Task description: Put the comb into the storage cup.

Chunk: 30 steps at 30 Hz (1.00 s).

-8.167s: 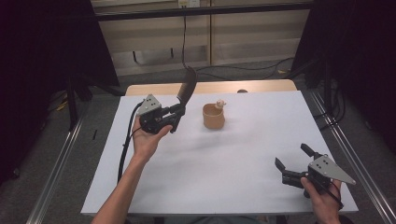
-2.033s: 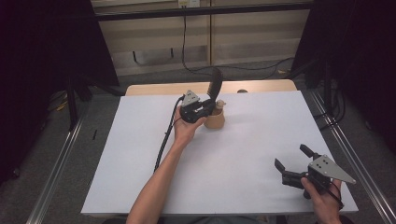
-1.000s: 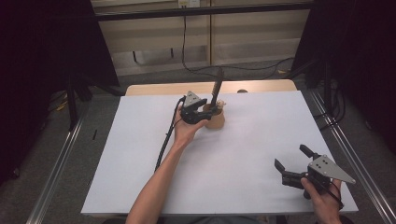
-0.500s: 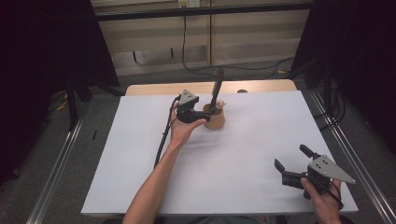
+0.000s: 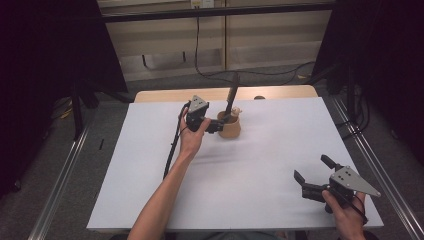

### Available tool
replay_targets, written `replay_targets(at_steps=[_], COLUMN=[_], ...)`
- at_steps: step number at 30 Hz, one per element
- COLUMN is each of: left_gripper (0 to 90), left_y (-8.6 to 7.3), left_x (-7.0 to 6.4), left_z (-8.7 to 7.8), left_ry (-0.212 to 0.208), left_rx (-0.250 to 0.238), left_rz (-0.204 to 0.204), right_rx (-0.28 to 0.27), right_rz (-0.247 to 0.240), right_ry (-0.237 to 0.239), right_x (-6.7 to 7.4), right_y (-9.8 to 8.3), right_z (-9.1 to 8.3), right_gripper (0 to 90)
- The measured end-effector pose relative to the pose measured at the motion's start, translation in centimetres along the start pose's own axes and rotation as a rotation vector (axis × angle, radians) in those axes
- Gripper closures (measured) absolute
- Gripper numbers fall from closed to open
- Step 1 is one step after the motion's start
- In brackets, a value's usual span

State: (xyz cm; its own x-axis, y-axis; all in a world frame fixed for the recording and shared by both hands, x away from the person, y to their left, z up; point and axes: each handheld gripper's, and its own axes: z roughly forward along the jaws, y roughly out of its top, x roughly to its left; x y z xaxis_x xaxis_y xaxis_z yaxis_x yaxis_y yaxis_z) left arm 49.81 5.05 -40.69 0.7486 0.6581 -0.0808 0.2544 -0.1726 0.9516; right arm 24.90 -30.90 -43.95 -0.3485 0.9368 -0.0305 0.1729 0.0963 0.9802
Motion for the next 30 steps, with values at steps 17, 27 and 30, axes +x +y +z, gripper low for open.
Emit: replay_targets(at_steps=[17, 27, 30], left_gripper=[3.1, 1.7, 1.3], left_y=[0.5, 0.6, 0.6], left_x=[0.3, 0.5, 0.5], left_z=[-2.4, -4.5, -5.0], left_ry=[0.049, 0.058, 0.051], left_rx=[-0.073, -0.102, -0.117], left_rz=[0.016, 0.038, 0.037], right_rx=[0.005, 0.006, 0.004], right_rz=[0.006, 0.012, 0.014], right_ry=[-0.006, -0.007, -0.009], right_x=[-0.1, -0.2, -0.2], right_y=[-0.1, -0.1, -0.1], right_z=[0.1, 0.2, 0.2], right_gripper=[0.0, 0.0, 0.0])
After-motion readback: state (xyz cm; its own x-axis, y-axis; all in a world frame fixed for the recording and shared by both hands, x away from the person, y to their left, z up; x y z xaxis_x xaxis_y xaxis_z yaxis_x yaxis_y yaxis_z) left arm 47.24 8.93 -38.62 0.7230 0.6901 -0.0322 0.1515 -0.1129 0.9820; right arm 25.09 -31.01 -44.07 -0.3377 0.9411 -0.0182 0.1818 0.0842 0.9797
